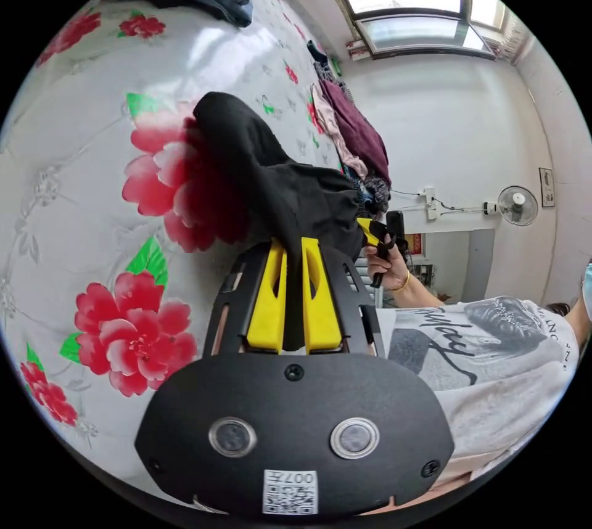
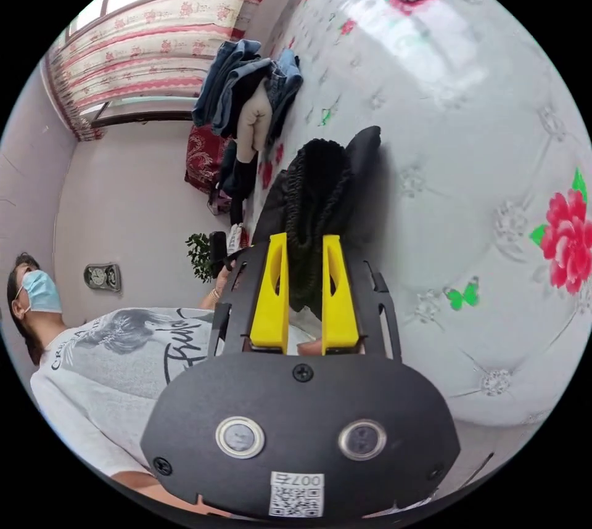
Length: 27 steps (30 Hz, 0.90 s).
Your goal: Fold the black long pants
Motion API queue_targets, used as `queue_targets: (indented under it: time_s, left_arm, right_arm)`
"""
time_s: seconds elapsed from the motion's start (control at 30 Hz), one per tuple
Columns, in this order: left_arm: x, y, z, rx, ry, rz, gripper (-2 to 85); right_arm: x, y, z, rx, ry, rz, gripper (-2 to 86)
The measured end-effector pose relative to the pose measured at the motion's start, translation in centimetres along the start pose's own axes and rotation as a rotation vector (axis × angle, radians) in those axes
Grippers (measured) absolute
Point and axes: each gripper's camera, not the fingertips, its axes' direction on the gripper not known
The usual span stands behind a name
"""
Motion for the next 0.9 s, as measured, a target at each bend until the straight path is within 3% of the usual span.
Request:
queue_targets:
  time_s: [0.2,0.43,0.57,0.7,0.8,0.9]
  left_arm:
    - [-0.9,-5.5,-13.6,0.14,-0.019,0.096,3.8]
    - [-1.0,-12.9,-39.7,0.433,-0.147,0.191,3.9]
    - [-1.4,-17.1,-51.9,0.627,-0.401,0.129,5.8]
    - [-7.3,-16.8,-52.8,0.668,-0.744,-0.182,8.3]
    - [-12.3,-12.1,-43.6,0.654,-0.826,-0.161,8.7]
    - [-17.4,-6.0,-29.7,0.442,-0.797,-0.218,8.0]
  right_arm:
    - [-11.2,-10.4,9.3,-0.064,-0.141,-0.194,8.0]
    - [-29.8,-23.9,24.5,-0.12,-0.286,-0.499,7.9]
    - [-38.8,-31.5,35.9,-0.067,-0.279,-0.545,8.2]
    - [-38.8,-33.6,45.8,-0.131,-0.035,-0.566,8.1]
    - [-31.3,-29.2,50.4,-0.265,0.107,-0.497,7.5]
    - [-22.5,-21.8,50.6,-0.451,0.313,-0.466,7.2]
